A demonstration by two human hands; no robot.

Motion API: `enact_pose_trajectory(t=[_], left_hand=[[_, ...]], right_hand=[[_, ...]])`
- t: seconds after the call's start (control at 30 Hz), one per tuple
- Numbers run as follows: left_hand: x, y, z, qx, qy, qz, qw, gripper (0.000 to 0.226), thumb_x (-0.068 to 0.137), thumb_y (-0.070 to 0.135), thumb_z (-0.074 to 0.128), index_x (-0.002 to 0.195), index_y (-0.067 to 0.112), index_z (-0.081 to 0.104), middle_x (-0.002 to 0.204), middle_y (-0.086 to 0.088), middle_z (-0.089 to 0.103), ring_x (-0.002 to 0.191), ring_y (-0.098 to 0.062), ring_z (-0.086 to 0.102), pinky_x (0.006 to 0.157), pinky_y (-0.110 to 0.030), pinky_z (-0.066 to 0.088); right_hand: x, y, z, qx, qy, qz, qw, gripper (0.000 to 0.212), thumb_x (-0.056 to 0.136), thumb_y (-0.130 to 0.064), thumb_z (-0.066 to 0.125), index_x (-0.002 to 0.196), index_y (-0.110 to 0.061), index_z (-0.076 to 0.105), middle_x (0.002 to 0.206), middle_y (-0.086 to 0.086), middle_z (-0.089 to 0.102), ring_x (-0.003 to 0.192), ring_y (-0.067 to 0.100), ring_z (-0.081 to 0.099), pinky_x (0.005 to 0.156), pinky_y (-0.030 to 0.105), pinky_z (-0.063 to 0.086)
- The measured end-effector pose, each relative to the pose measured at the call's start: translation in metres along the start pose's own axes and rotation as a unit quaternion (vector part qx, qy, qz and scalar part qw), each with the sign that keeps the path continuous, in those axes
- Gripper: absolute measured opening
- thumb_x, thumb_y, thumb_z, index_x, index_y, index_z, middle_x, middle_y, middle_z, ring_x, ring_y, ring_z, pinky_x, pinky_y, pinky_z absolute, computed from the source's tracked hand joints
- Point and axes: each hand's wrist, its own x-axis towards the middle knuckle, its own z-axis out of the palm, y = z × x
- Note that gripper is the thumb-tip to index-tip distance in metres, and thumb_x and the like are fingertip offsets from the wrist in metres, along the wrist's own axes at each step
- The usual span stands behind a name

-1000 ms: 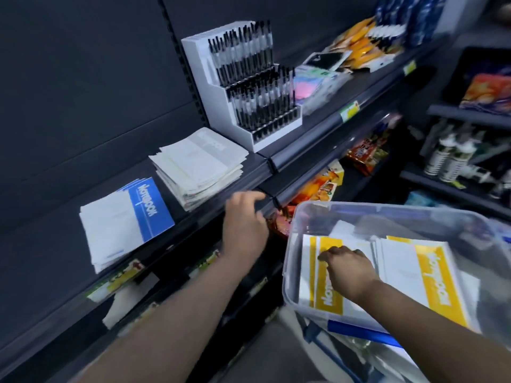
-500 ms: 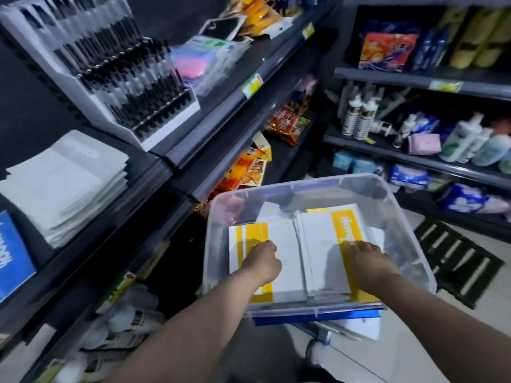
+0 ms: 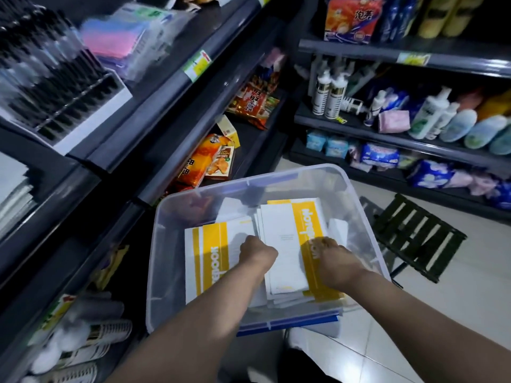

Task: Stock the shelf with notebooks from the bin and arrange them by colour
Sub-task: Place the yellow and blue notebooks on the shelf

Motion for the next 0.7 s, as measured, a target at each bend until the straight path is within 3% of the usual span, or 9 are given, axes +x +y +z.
enact_pose_trajectory(t=[0.07,0.17,0.3,0.37,0.53,0.7], left_hand=[[-0.004,0.002,0.0,-0.01,0.012,0.005,1.0,0.054,0.061,0.023,0.063,0.113,0.009,0.056,0.111,-0.009,0.066,0.094,-0.029,0.067,0.08,-0.038,0.059],[-0.019,0.008,-0.004,-0.008,0.021,0.022,0.999,0.046,0.078,0.019,0.065,0.118,0.008,0.045,0.114,-0.01,0.062,0.1,-0.032,0.064,0.083,-0.039,0.055],[-0.02,0.001,-0.02,-0.007,0.044,0.049,0.998,0.046,0.087,0.013,0.058,0.128,0.005,0.039,0.118,-0.012,0.062,0.1,-0.032,0.063,0.08,-0.037,0.055],[-0.019,-0.009,-0.04,-0.012,0.08,0.076,0.994,0.042,0.088,0.013,0.052,0.128,0.013,0.039,0.115,-0.008,0.063,0.095,-0.031,0.064,0.073,-0.036,0.054],[-0.028,-0.032,-0.096,-0.133,0.147,0.105,0.975,0.03,0.089,-0.001,0.047,0.11,0.017,0.038,0.091,-0.008,0.058,0.072,-0.02,0.055,0.059,-0.031,0.043],[-0.041,-0.045,-0.118,-0.124,0.164,0.115,0.972,0.036,0.093,0.001,0.044,0.124,0.017,0.037,0.101,-0.002,0.055,0.076,-0.008,0.052,0.061,-0.027,0.043]], right_hand=[[0.0,-0.001,0.001,0.01,-0.002,-0.006,1.0,0.065,0.088,-0.013,0.043,0.148,-0.019,0.02,0.149,0.009,0.025,0.127,0.032,0.044,0.104,0.037,0.038],[0.001,-0.002,0.002,0.019,-0.001,-0.014,1.0,0.065,0.088,-0.012,0.043,0.148,-0.019,0.019,0.149,0.008,0.026,0.127,0.032,0.044,0.103,0.037,0.039],[0.001,-0.002,-0.001,0.023,0.026,-0.024,0.999,0.068,0.088,-0.01,0.042,0.15,-0.018,0.014,0.151,0.006,0.028,0.125,0.031,0.046,0.099,0.039,0.043],[0.001,-0.004,-0.001,-0.001,0.03,-0.012,0.999,0.068,0.091,-0.011,0.04,0.151,-0.014,0.01,0.152,0.007,0.025,0.127,0.03,0.043,0.099,0.039,0.041],[0.002,-0.015,0.004,-0.014,0.015,0.017,1.0,0.066,0.09,-0.011,0.04,0.149,-0.01,0.012,0.149,0.01,0.027,0.127,0.031,0.04,0.099,0.041,0.038],[0.007,-0.031,0.008,0.073,0.012,0.092,0.993,0.069,0.09,-0.016,0.045,0.147,-0.006,0.007,0.145,0.018,0.026,0.13,0.036,0.035,0.104,0.043,0.036]])
